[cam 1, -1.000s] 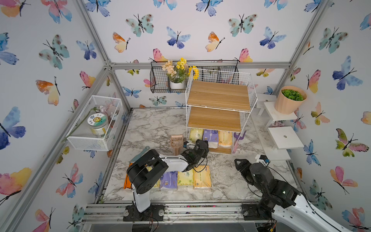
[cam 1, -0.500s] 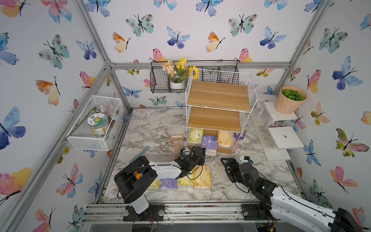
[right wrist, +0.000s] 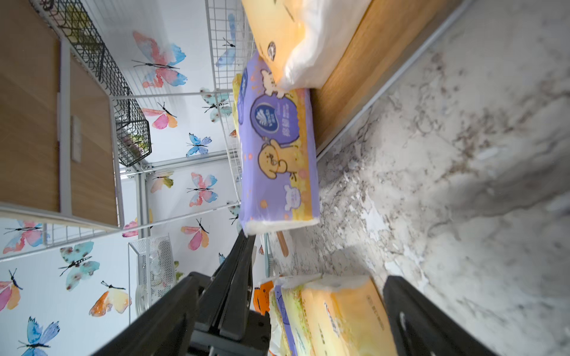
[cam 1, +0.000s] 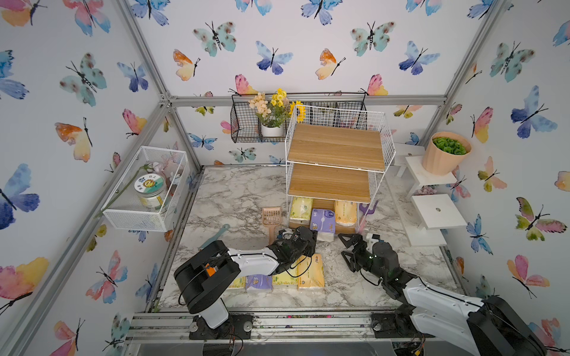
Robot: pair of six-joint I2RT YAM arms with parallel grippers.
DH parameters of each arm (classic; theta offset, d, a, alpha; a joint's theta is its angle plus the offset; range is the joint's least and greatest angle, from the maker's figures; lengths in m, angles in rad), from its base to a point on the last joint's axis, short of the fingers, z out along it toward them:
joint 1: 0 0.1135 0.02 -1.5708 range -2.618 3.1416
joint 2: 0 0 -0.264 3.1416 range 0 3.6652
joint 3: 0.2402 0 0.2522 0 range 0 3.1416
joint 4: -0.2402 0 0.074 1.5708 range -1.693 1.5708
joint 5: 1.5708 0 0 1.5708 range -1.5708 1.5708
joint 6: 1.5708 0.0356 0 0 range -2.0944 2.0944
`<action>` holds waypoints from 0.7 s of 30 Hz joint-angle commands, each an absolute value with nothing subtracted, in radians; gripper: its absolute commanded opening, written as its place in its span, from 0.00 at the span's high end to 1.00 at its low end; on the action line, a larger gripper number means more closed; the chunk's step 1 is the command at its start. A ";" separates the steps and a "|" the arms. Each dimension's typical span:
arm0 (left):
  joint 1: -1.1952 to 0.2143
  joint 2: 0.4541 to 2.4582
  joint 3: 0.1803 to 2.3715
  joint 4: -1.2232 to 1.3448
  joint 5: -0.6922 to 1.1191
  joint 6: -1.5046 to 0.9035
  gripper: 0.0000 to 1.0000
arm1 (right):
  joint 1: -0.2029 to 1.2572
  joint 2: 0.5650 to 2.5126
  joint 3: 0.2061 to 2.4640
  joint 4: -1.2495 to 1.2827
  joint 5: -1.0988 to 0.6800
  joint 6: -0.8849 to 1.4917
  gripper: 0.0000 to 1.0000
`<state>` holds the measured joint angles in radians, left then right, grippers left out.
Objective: Remove the tissue boxes from the shelf
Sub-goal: Pick up a box of tissues from the shelf.
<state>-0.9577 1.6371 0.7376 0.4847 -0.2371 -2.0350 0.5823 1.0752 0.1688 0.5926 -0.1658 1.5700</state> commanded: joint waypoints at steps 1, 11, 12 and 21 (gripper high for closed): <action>-0.963 1.605 0.752 0.465 -0.183 -2.030 1.00 | 0.565 1.152 0.217 0.701 -0.275 1.540 0.02; -0.964 1.600 0.742 0.465 -0.164 -2.045 1.00 | 0.543 1.436 0.269 0.981 -0.311 1.567 0.16; -0.964 1.600 0.741 0.462 -0.163 -2.046 1.00 | 0.542 1.459 0.266 1.008 -0.311 1.572 0.18; -0.963 1.595 0.755 0.445 -0.158 -2.046 1.00 | 0.534 1.581 0.275 1.138 -0.306 1.562 0.21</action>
